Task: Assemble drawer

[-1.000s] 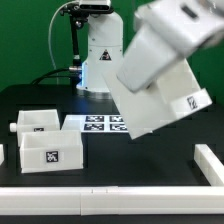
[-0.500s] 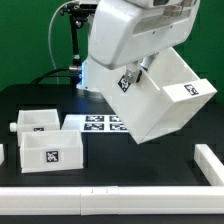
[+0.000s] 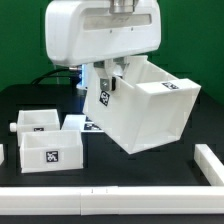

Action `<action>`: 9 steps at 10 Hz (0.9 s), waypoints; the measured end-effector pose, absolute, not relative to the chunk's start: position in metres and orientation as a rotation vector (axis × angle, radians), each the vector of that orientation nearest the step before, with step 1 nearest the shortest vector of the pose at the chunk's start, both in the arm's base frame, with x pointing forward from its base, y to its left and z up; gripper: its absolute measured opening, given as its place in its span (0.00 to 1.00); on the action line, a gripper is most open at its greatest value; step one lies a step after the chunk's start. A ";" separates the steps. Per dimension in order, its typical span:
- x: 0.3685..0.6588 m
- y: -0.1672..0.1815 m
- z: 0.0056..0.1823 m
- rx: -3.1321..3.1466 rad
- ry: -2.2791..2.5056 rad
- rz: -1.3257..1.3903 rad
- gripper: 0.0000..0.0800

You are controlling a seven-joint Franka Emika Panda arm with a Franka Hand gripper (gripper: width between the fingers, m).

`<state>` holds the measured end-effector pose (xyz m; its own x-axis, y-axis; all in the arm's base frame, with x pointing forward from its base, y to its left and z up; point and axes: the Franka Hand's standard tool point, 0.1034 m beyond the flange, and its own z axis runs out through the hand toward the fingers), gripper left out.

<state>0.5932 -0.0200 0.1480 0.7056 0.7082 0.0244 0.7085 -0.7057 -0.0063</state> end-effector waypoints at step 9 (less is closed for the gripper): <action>0.553 -0.016 0.109 -3.048 -0.523 0.030 0.08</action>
Offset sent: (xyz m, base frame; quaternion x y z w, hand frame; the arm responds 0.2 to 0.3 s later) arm -0.0252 0.0351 -0.0197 0.0346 -0.0005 0.1612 0.9863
